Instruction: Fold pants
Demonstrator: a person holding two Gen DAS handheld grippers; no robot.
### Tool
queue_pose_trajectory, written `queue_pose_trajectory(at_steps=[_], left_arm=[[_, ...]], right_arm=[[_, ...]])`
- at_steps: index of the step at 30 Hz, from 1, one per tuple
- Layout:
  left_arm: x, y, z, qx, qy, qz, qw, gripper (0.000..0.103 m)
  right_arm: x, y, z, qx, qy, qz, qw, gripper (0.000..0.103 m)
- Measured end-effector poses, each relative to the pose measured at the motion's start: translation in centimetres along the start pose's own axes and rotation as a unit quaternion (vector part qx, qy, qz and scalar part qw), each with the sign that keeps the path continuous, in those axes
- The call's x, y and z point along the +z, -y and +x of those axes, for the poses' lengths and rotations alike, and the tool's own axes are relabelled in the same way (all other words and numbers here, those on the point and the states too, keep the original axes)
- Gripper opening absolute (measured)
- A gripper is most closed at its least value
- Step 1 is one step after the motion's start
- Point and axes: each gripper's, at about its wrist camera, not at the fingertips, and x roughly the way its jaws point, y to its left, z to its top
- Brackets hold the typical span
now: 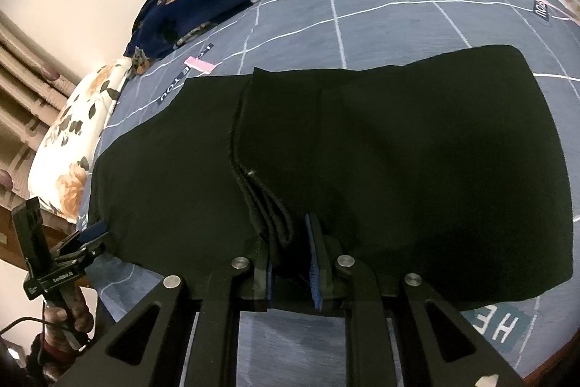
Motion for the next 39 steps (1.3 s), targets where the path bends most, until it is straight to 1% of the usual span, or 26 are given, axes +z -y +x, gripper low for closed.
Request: queue_pose_trajectory(at_steps=[6,10,21,30,36,39], left_arm=[[0.0,0.0,0.0,0.000,0.000,0.000,1.0000,0.080],[0.0,0.0,0.0,0.000,0.000,0.000,1.0000,0.080],[0.0,0.0,0.0,0.000,-0.001,0.000,1.0000,0.080],[0.0,0.0,0.0,0.001,-0.001,0.000,1.0000,0.080],[0.0,0.0,0.0,0.001,-0.001,0.000,1.0000,0.080],[0.0,0.0,0.0,0.000,-0.001,0.000,1.0000,0.080]], right_arm=[[0.1,-0.7,0.4,0.002,-0.002,-0.004,1.000,0.018],[0.0,-1.0,0.6,0.001,-0.003,-0.008,1.000,0.022],[-0.1,-1.4,0.8,-0.003,-0.004,-0.015,1.000,0.026],[-0.2,-1.8,0.9,0.002,-0.005,-0.017,1.000,0.033],[-0.2,-2.0,1.0,0.008,-0.007,-0.019,1.000,0.041],[-0.2,-2.2,1.1,0.015,-0.008,-0.017,1.000,0.050]])
